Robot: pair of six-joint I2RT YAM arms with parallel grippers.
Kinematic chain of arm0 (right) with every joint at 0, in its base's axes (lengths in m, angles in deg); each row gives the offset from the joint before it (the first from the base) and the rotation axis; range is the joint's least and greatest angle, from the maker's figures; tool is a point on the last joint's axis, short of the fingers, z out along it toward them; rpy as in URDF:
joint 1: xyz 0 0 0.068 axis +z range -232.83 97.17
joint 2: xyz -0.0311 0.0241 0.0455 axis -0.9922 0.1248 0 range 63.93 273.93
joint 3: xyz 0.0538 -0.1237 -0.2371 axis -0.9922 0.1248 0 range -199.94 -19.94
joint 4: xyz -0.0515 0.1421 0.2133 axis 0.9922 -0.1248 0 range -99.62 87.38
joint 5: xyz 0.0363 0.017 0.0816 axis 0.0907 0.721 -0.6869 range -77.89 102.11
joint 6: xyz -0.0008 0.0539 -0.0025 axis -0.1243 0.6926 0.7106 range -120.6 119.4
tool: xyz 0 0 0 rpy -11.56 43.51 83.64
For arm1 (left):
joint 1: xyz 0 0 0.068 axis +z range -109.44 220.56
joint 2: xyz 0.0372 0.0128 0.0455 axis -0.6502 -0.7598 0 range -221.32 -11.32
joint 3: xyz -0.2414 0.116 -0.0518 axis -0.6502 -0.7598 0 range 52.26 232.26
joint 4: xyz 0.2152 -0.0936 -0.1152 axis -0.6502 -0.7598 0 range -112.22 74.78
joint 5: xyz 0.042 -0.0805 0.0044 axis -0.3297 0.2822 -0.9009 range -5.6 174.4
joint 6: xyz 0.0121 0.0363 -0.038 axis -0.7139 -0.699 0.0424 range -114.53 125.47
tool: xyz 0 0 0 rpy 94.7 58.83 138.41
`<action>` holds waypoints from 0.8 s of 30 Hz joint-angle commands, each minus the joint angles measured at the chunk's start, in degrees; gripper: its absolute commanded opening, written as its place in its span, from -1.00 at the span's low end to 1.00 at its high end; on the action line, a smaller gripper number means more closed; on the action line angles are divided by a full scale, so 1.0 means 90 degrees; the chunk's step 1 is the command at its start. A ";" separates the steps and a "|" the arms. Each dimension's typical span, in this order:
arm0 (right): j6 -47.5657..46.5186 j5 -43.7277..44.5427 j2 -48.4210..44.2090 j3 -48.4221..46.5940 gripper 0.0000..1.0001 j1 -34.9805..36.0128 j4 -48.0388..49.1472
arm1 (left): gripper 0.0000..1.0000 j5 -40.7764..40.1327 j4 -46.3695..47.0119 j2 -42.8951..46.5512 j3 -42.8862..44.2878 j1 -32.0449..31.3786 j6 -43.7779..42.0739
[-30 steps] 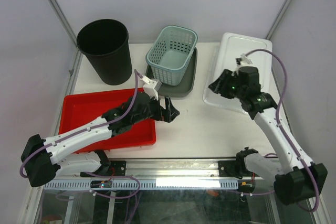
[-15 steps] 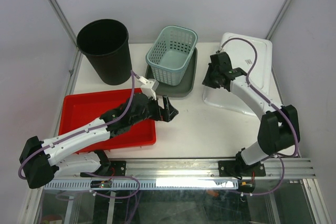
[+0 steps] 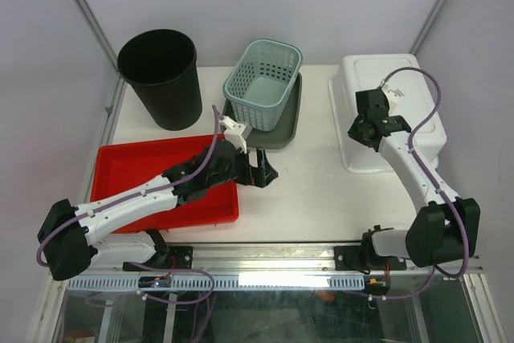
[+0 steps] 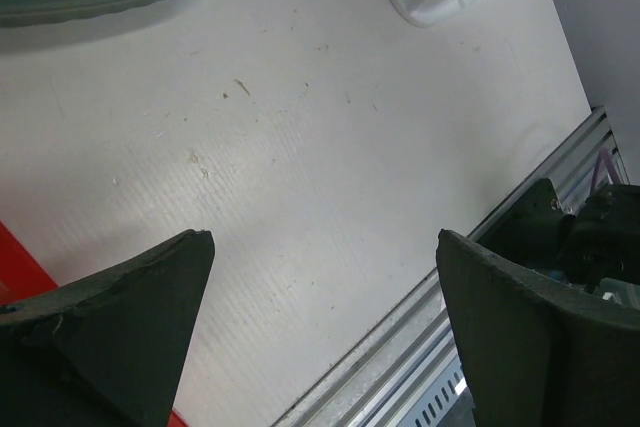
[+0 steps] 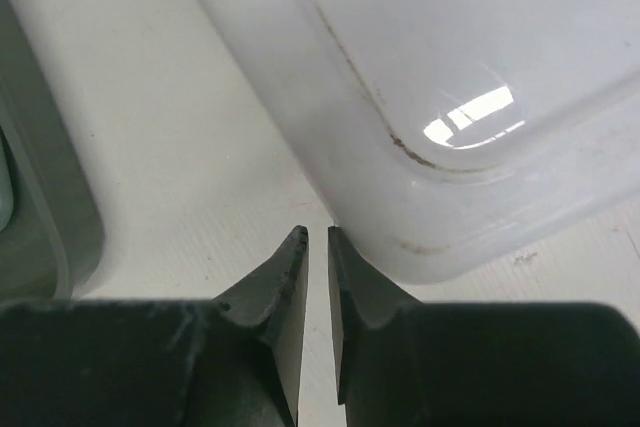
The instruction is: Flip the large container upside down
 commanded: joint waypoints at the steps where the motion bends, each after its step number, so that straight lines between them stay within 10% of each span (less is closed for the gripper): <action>1: -0.0082 0.0112 -0.0522 0.0148 -0.66 -0.0235 -0.0026 | 0.98 0.0345 0.0363 -0.0274 0.0443 -0.0085 0.0053; 11: 0.0227 -0.0506 -0.3063 0.1243 -0.56 -0.0301 -0.0569 | 0.98 0.0300 0.0369 -0.0484 0.0719 -0.0111 -0.0225; 24: -0.0216 -0.1046 -0.2071 0.1828 -0.59 -0.2224 0.0496 | 0.98 -0.0150 -0.0066 -0.0917 0.1341 -0.0109 -0.0254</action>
